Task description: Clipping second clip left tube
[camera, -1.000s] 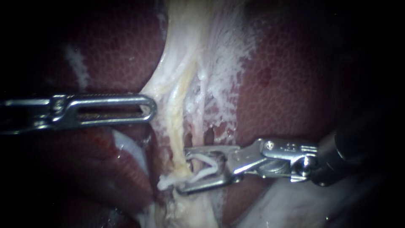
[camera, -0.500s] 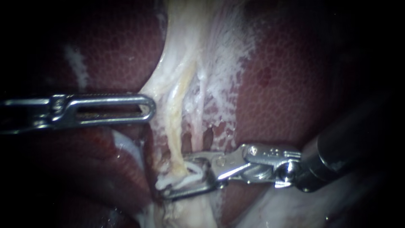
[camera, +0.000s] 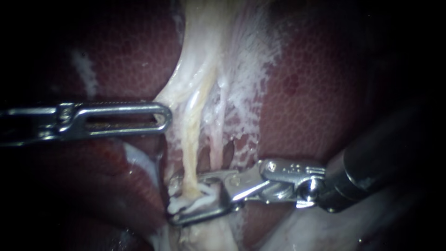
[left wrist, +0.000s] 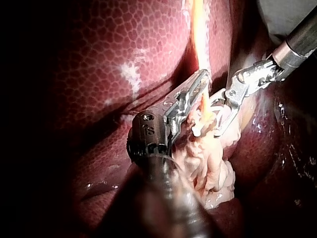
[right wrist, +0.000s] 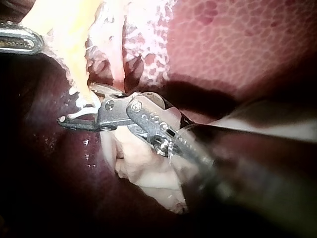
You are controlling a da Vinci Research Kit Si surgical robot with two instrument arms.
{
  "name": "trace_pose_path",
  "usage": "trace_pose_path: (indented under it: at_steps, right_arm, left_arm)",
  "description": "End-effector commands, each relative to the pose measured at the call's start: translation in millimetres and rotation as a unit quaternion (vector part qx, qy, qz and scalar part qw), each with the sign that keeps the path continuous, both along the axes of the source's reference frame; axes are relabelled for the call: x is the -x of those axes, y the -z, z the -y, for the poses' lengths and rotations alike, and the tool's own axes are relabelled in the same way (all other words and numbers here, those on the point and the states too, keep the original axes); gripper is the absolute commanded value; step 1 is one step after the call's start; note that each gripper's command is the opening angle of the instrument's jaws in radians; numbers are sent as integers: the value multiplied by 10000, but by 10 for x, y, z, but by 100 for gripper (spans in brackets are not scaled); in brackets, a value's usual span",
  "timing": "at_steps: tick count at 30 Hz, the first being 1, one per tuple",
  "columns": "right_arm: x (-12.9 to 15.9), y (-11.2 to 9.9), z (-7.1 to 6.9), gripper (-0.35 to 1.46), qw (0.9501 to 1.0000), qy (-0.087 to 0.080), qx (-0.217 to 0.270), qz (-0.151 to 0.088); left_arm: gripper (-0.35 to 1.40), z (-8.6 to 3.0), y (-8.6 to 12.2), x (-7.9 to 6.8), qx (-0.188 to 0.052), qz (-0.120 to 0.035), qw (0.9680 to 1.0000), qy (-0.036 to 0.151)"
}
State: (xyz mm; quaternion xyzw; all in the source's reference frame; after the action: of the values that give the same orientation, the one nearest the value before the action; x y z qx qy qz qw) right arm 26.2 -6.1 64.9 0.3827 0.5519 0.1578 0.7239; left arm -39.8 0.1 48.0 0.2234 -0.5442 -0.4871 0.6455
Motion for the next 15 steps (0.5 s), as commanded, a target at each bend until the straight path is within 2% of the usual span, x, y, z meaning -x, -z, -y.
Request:
trace_pose_path:
  at_steps: [1,15]
  right_arm:
    - [1,1,-3,49,10000,-26,5,15]
    - [-13,-7,1,40,9997,-99,-180,124]
  left_arm:
    - [-35,0,0,0,1,-1,10000,0]
    - [-35,1,-1,3,6,-7,10000,6]
